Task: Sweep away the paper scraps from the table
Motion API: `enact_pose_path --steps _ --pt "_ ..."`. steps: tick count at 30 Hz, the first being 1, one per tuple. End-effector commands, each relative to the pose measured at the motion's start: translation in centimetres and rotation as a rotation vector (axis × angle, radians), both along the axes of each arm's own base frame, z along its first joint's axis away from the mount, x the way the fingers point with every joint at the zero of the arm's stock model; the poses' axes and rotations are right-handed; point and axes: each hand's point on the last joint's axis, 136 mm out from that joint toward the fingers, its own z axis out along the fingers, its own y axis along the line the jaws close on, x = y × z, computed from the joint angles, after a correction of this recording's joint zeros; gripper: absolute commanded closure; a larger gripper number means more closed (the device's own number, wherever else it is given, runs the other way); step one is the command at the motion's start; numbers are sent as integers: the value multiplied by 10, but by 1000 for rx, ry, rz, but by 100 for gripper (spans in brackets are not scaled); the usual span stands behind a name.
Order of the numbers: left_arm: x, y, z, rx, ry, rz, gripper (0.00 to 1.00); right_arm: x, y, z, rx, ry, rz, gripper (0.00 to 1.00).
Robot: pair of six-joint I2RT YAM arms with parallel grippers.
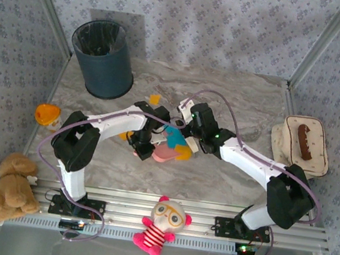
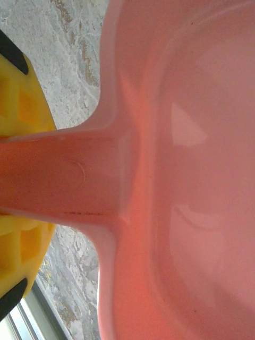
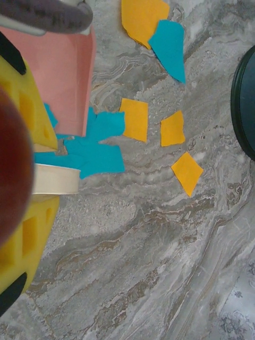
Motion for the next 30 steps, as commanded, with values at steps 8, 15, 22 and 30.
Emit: enact_pose_path --steps 8,15,22,30 --pt "3 -19 -3 -46 -11 -34 100 3 29 25 106 -12 54 100" --pt "11 -18 -3 -36 -54 -23 100 4 28 40 151 -31 36 100" --pt "17 -12 -4 -12 -106 -13 100 3 15 55 171 -64 -2 100" --pt "17 -8 -3 1 -115 -1 100 8 -17 62 177 -106 -136 100"
